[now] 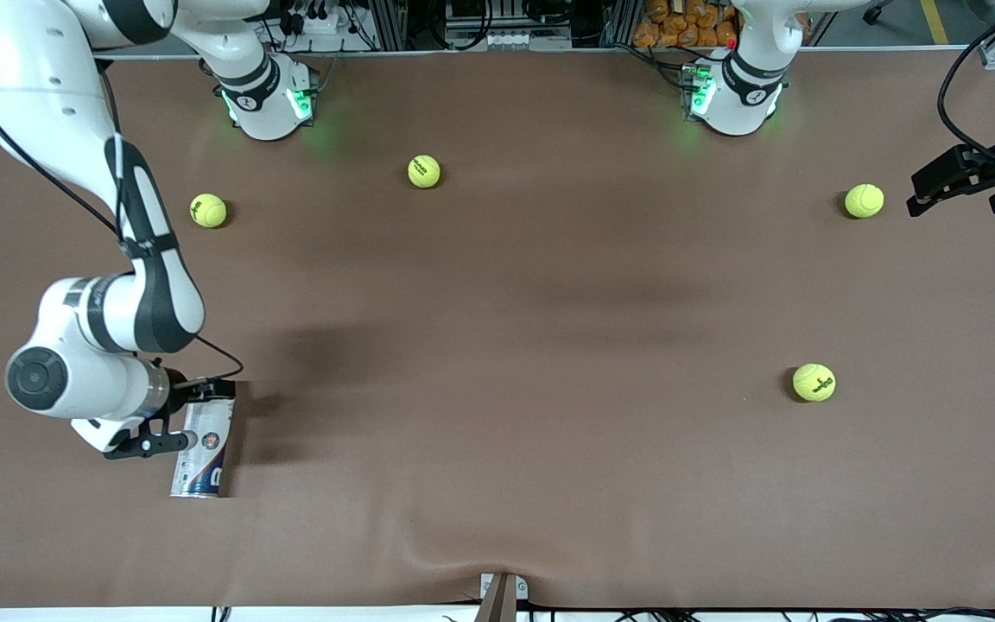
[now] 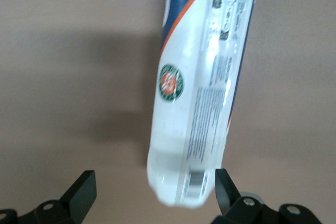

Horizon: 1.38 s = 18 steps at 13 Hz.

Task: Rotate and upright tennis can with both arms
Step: 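Lower the right gripper over the can and close on it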

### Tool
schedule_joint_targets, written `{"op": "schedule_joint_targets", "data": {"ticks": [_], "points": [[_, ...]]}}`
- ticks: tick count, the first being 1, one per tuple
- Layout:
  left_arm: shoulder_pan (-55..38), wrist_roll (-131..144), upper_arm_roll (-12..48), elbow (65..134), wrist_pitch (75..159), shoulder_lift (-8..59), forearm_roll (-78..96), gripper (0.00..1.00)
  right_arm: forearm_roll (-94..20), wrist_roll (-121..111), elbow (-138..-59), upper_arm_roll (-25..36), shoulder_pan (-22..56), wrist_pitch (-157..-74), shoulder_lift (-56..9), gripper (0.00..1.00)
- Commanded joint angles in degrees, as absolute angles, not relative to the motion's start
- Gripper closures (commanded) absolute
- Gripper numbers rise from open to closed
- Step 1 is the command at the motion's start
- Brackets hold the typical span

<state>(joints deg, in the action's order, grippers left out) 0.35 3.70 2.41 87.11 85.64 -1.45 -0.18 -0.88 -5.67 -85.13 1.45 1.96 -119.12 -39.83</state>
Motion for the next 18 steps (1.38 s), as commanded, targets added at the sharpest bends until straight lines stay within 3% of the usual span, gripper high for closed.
{"op": "schedule_joint_targets", "data": {"ticks": [1, 15, 16, 17, 18], "points": [[1.0, 3.5, 2.5, 87.2, 85.0, -2.0, 0.2, 0.00, 0.0, -5.0, -81.7, 1.3, 1.0, -124.2, -43.4, 0.00], [0.9, 3.6, 2.6, 87.1, 85.1, -2.1, 0.2, 0.00, -0.7, -9.8, -81.9, 1.4, -2.0, -132.2, -50.0, 0.00], [0.9, 3.6, 2.6, 87.1, 85.1, -2.1, 0.2, 0.00, -0.9, -9.8, -81.9, 1.4, -2.0, -132.9, -50.0, 0.02], [0.9, 3.7, 2.6, 87.1, 85.1, -2.1, 0.2, 0.00, -1.0, -9.7, -81.9, 1.4, -2.0, -132.9, -50.0, 0.23], [0.9, 3.7, 2.6, 87.1, 85.1, -2.1, 0.2, 0.00, -1.1, -9.7, -81.9, 1.4, -2.0, -132.9, -49.8, 0.36]]}}
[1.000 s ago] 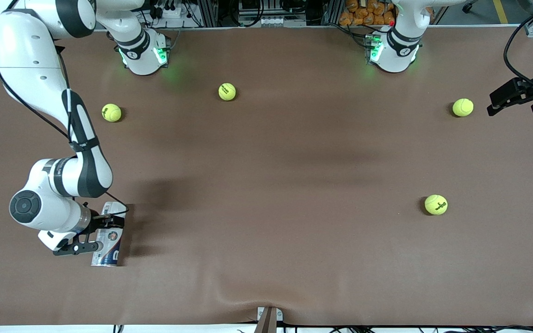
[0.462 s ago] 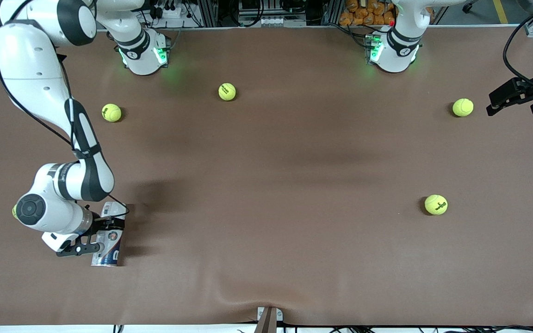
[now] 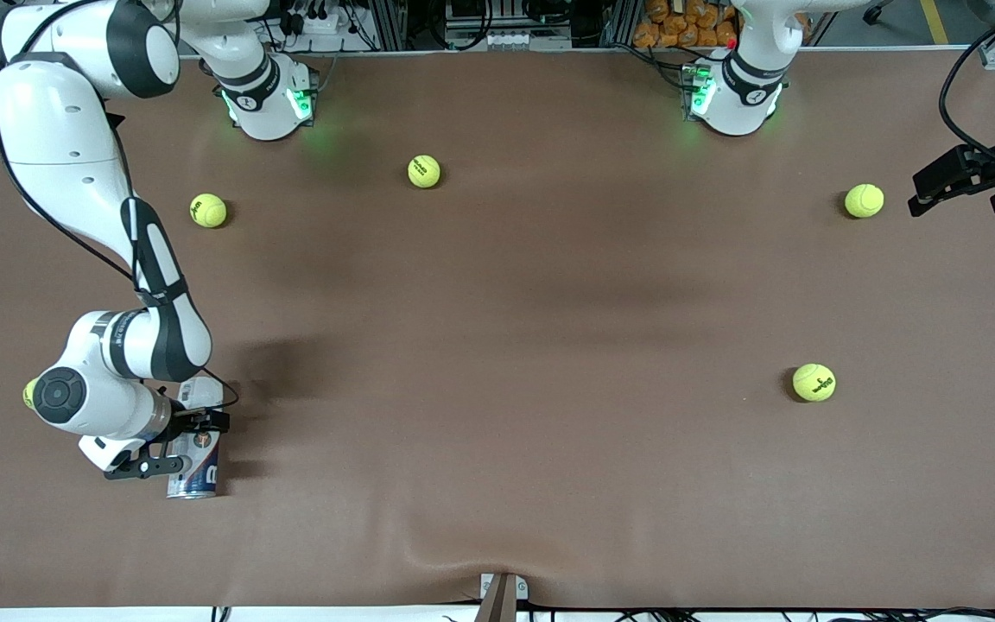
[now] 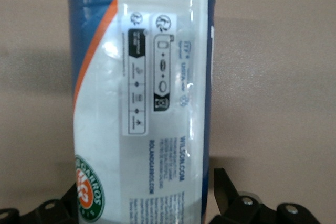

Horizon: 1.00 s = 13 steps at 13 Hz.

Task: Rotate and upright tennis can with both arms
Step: 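Lower the right gripper over the can and close on it, then drag the can with the right gripper toward the table middle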

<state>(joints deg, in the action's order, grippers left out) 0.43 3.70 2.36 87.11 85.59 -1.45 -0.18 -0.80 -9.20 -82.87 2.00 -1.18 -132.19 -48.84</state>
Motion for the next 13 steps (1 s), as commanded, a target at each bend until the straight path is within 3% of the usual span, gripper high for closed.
{"op": "schedule_joint_targets", "data": {"ticks": [1, 6, 13], "points": [[0.9, 3.6, 2.6, 87.1, 85.1, -2.1, 0.2, 0.00, -1.1, -9.7, -81.7, 1.4, -2.0, -132.8, -49.7, 0.36], [0.9, 3.6, 2.5, 87.1, 85.1, -2.1, 0.2, 0.00, -0.9, -9.8, -81.4, 0.8, 0.7, -131.6, -46.2, 0.28], [1.0, 3.6, 2.5, 87.1, 85.1, -2.0, 0.3, 0.00, -0.9, -15.3, -81.6, 0.5, 12.1, -116.9, -37.6, 0.26]]}}
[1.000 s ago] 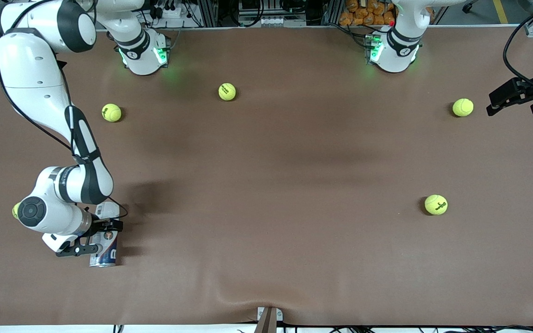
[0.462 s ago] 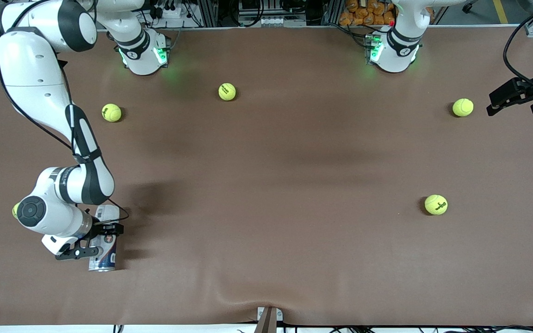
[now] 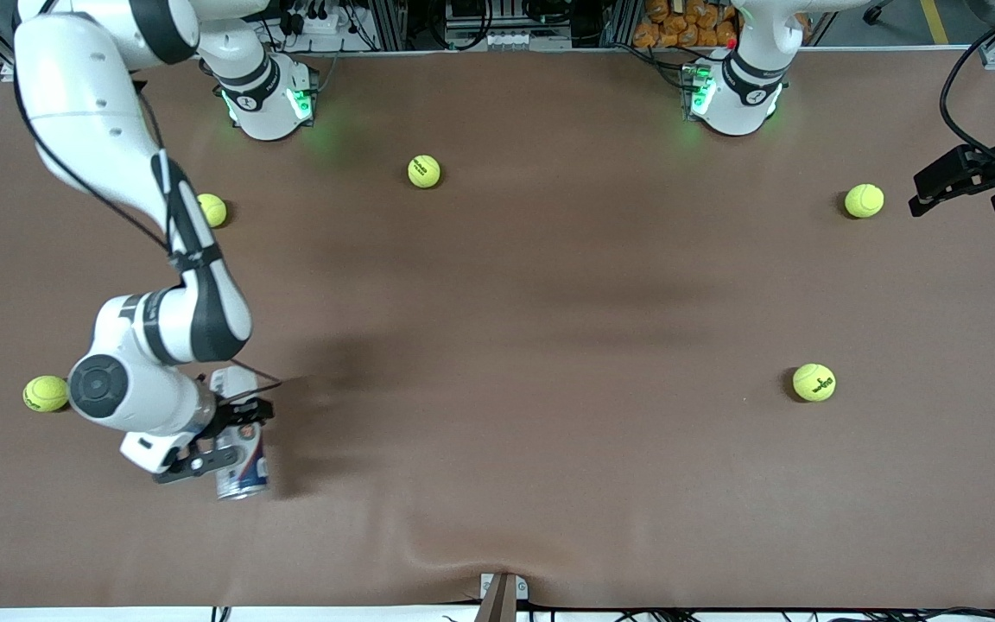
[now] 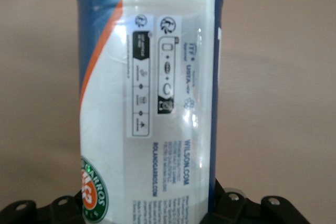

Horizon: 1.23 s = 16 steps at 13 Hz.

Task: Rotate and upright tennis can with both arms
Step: 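Drag the can with the right gripper toward the table middle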

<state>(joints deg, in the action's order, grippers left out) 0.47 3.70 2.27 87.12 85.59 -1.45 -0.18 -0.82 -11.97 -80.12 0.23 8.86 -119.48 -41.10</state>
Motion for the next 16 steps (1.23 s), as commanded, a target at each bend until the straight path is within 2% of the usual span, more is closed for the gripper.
{"op": "schedule_joint_targets", "data": {"ticks": [1, 9, 13, 16], "points": [[0.9, 3.7, 2.5, 87.1, 85.0, -2.1, 0.3, 0.00, -0.6, -17.2, -81.7, 0.5, 14.7, -115.8, -36.6, 0.26], [0.6, 3.3, 2.5, 87.0, 85.1, -1.4, 0.4, 0.00, -1.1, -32.8, -81.9, -0.4, 27.8, -115.4, -35.8, 0.26], [0.4, 3.6, 2.8, 86.7, 85.1, 0.3, -0.2, 0.00, -1.1, -43.3, -83.1, -4.3, 28.7, -124.2, -36.6, 0.28], [-0.1, 3.5, 2.8, 86.7, 85.0, 2.3, -0.4, 0.00, -1.1, -50.3, -83.4, -4.9, 31.5, -128.7, -37.7, 0.28]]}}
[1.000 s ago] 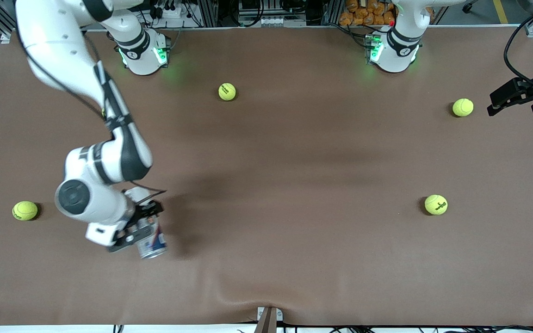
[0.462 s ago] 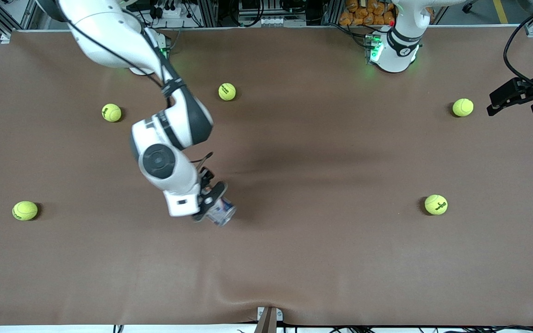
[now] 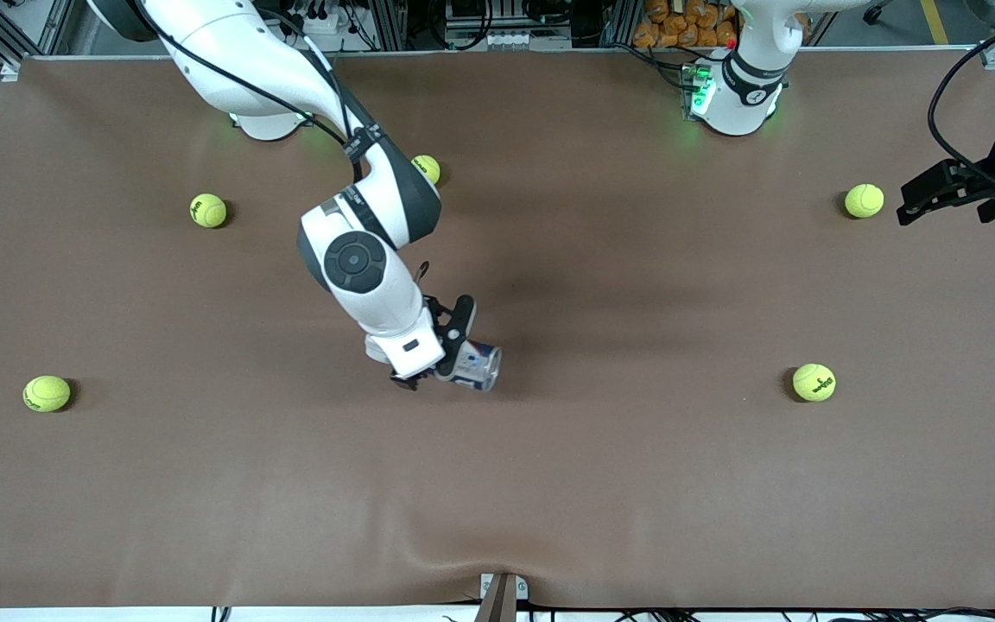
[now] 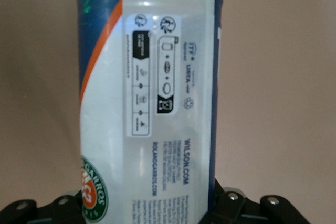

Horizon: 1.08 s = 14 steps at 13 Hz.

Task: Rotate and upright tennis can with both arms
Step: 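Drag the can with the right gripper toward the table middle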

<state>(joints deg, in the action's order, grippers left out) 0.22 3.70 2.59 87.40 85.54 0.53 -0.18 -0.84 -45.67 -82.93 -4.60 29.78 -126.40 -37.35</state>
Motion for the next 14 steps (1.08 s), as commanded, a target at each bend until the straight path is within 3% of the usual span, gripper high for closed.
{"op": "schedule_joint_targets", "data": {"ticks": [1, 8, 14], "points": [[0.1, 3.2, 2.9, 86.6, 85.1, 2.9, -0.4, 0.00, -0.4, -53.6, -83.4, -4.9, 33.2, -130.2, -38.1, 0.28], [0.7, 2.5, 2.9, 86.7, 84.4, 6.0, 1.8, 0.00, 1.9, -59.8, -83.1, -4.7, 37.4, -136.8, -43.9, 0.27], [1.1, 2.4, 2.5, 86.8, 83.0, 8.3, 13.2, 0.00, 2.9, -47.4, -83.1, -2.9, 37.8, -142.1, -47.7, 0.22]]}}
